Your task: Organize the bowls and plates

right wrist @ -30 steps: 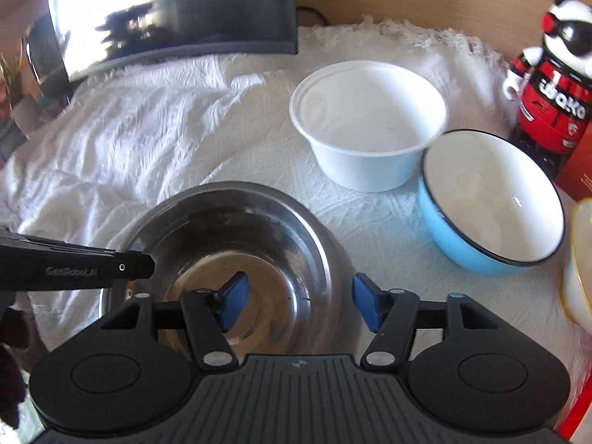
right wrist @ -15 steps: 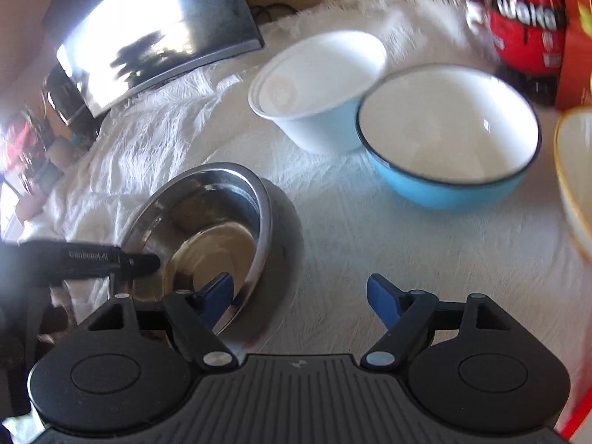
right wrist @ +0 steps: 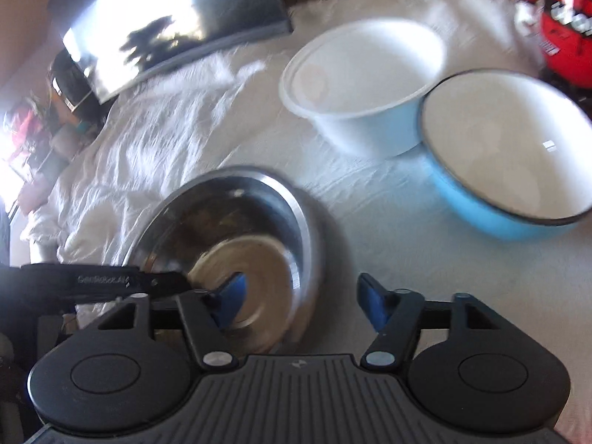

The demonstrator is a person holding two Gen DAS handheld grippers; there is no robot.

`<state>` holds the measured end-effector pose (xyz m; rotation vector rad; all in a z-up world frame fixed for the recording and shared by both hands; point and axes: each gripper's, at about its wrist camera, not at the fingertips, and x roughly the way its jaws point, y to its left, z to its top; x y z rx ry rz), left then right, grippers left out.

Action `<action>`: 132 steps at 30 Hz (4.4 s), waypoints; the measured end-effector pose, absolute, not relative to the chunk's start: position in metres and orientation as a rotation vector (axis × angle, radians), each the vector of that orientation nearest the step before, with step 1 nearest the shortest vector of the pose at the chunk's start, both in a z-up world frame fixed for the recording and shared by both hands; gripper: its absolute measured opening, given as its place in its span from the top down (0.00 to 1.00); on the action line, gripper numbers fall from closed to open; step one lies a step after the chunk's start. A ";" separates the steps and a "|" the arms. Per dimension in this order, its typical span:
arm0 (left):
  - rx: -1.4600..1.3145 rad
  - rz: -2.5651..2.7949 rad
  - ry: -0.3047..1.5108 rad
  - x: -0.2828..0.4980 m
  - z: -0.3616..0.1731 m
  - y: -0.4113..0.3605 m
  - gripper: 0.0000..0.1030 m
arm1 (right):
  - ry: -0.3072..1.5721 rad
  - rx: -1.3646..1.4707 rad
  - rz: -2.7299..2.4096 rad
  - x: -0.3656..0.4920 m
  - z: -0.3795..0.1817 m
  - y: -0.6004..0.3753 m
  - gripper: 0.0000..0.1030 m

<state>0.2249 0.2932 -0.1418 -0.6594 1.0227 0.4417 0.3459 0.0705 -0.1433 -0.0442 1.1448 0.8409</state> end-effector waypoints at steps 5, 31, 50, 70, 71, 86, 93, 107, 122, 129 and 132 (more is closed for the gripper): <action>-0.596 0.422 1.061 0.233 -0.140 0.283 0.70 | 1.193 -0.080 0.816 0.343 -0.151 0.079 0.37; -0.448 0.240 1.134 0.312 -0.141 0.236 0.66 | 1.233 0.011 0.615 0.349 -0.147 0.016 0.37; -0.401 0.320 0.851 0.269 -0.067 0.239 0.71 | 1.063 0.001 0.521 0.335 -0.112 -0.010 0.32; -0.268 -0.304 1.004 0.349 -0.081 0.015 0.71 | 0.938 -0.122 0.065 0.317 -0.083 -0.205 0.14; -0.247 -0.310 1.017 0.352 -0.086 0.002 0.71 | 0.938 -0.122 0.065 0.317 -0.083 -0.205 0.14; -0.199 -0.270 1.206 0.382 -0.140 -0.076 0.76 | 1.095 0.163 0.113 0.325 -0.145 -0.271 0.18; -0.254 -0.329 1.237 0.380 -0.138 -0.086 0.81 | 1.117 0.220 0.159 0.328 -0.144 -0.275 0.60; -0.349 -0.409 1.273 0.385 -0.158 -0.129 0.80 | 1.048 0.114 0.103 0.339 -0.139 -0.323 0.60; -0.371 -0.374 1.241 0.376 -0.136 -0.095 0.79 | 0.971 -0.052 0.050 0.335 -0.131 -0.326 0.39; -0.466 -0.285 1.152 0.368 -0.110 -0.048 0.79 | 0.874 -0.074 0.120 0.325 -0.099 -0.312 0.30; -0.531 -0.193 1.097 0.365 -0.105 -0.021 0.79 | 0.822 -0.068 0.193 0.326 -0.085 -0.297 0.25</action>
